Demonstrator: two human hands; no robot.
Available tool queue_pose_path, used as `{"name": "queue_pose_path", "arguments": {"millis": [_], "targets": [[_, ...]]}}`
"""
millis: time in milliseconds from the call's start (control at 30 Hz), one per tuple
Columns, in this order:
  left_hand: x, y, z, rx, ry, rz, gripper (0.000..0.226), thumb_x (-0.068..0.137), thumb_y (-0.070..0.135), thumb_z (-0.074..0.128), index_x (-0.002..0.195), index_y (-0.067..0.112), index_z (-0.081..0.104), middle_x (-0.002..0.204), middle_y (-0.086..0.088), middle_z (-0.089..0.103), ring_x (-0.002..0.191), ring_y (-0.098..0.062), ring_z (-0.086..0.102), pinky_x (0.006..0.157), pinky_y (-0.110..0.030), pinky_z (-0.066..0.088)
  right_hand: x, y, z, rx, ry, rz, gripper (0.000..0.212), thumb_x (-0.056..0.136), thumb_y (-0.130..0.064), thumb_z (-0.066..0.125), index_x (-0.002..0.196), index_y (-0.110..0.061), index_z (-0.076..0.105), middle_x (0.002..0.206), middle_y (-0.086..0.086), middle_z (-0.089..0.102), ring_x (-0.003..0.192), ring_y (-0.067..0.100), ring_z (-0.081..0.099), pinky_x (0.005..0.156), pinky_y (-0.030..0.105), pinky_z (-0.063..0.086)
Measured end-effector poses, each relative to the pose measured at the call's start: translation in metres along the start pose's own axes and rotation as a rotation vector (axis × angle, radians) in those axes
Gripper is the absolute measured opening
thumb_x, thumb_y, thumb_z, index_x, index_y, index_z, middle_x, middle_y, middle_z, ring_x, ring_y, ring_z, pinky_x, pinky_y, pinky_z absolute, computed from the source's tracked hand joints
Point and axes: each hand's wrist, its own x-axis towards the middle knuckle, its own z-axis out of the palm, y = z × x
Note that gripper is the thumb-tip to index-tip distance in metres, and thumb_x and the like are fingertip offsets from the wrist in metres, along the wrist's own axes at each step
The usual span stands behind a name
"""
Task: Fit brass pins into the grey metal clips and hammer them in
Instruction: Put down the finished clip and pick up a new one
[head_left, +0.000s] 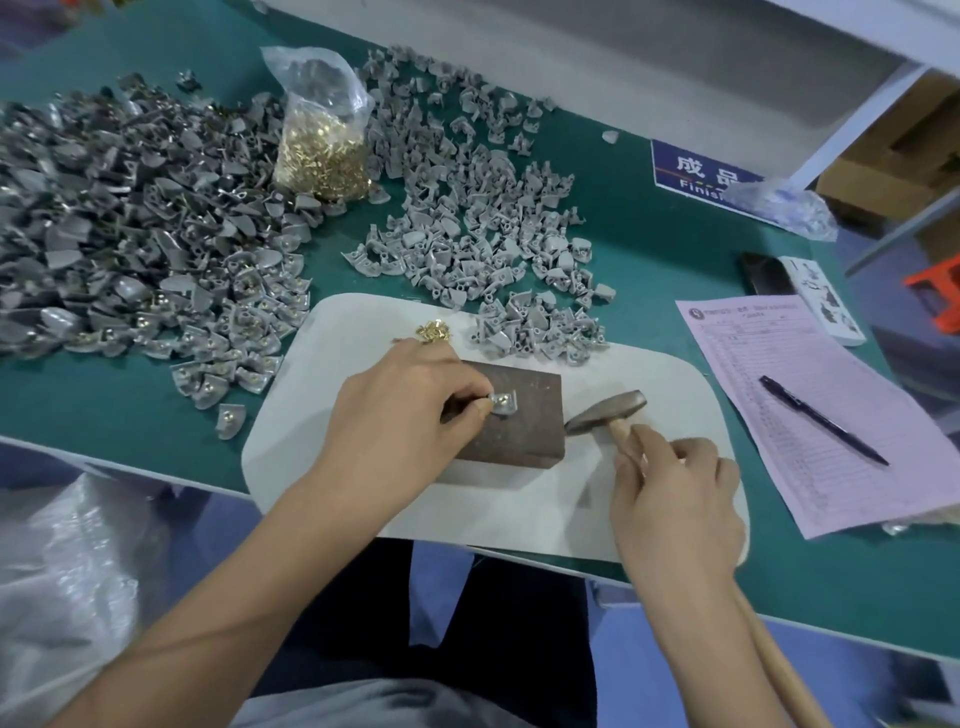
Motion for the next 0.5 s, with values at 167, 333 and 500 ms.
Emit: {"name": "queue_pose_path", "arguments": {"millis": [167,333,500], "targets": [[-0.016,-0.005,-0.001,-0.104,0.042,-0.001,0.004,0.089,0.037,0.068,0.092,0.037,0.07,0.089,0.019,0.057,0.092,-0.003,0.046,0.064,-0.026,0.041,-0.003,-0.042,-0.008,0.216,0.27,-0.346,0.027,0.095,-0.04,0.061,0.119,-0.029,0.07,0.103,-0.004,0.069,0.102,0.029,0.057,0.09,0.046,0.037],[-0.033,-0.024,-0.012,-0.111,0.198,-0.054,0.005,0.083,0.033,0.071,0.088,0.032,0.071,0.087,0.014,0.061,0.086,-0.01,0.052,0.064,-0.031,0.05,-0.008,-0.098,0.001,0.363,0.172,-0.723,0.017,0.094,-0.032,0.067,0.108,-0.03,0.076,0.1,-0.012,0.069,0.099,0.022,0.057,0.081,0.043,0.043],[-0.062,-0.07,-0.031,-0.054,0.348,-0.162,0.01,0.084,0.023,0.077,0.092,0.028,0.073,0.088,0.014,0.063,0.086,-0.013,0.057,0.065,-0.03,0.048,-0.02,-0.151,0.02,0.382,0.102,-0.9,0.01,0.096,-0.033,0.066,0.097,-0.03,0.075,0.097,-0.014,0.069,0.097,0.019,0.058,0.083,0.041,0.039]]}}
